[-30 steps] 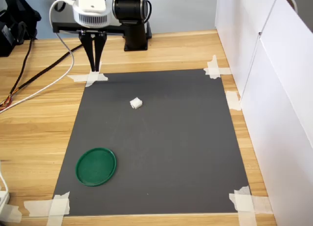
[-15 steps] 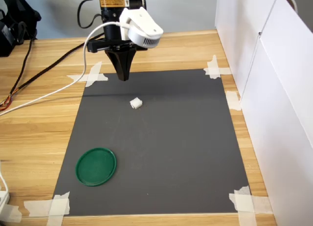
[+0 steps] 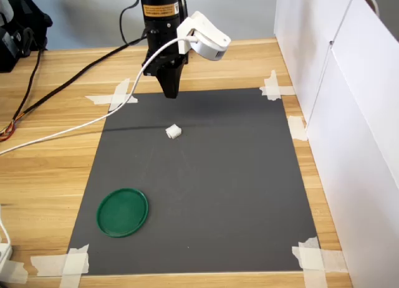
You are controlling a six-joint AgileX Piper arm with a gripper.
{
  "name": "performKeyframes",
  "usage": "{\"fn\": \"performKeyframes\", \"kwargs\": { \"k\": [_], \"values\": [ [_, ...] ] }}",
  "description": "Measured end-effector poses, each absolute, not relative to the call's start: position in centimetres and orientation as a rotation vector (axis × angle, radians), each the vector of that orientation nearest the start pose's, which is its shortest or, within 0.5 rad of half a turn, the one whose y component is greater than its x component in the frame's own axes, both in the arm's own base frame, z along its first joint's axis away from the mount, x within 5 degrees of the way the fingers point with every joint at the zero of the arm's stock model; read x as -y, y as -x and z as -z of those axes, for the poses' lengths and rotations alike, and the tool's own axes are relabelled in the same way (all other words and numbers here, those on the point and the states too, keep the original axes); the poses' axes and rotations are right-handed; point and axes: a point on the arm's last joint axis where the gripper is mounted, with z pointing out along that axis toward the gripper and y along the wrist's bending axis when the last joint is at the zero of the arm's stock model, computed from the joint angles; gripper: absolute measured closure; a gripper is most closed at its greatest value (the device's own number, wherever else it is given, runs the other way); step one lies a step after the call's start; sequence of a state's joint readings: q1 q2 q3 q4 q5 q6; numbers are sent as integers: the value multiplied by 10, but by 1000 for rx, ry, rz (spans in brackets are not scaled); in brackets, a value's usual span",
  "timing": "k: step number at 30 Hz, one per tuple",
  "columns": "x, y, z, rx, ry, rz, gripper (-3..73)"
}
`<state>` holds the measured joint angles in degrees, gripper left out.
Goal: Grasp a white terminal and put it in the green lid.
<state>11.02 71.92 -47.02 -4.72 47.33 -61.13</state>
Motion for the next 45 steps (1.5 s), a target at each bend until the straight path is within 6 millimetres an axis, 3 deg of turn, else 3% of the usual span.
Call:
{"fn": "performKeyframes", "kwargs": {
  "k": [3,11,16,26,33,38,45],
  "values": [
    [-39,-224,-255,-2237,1671,314,553],
    [-38,-225,-253,-2304,1584,306,164],
    [-37,-232,-249,-2340,1568,319,17],
    [-43,-258,-257,-2422,1508,271,-15],
    [-32,-270,-236,-2514,1553,138,-15],
    [-29,-274,-234,-2474,1562,153,-15],
    [-27,-265,-211,-2414,1672,176,-11]
  ]
}}
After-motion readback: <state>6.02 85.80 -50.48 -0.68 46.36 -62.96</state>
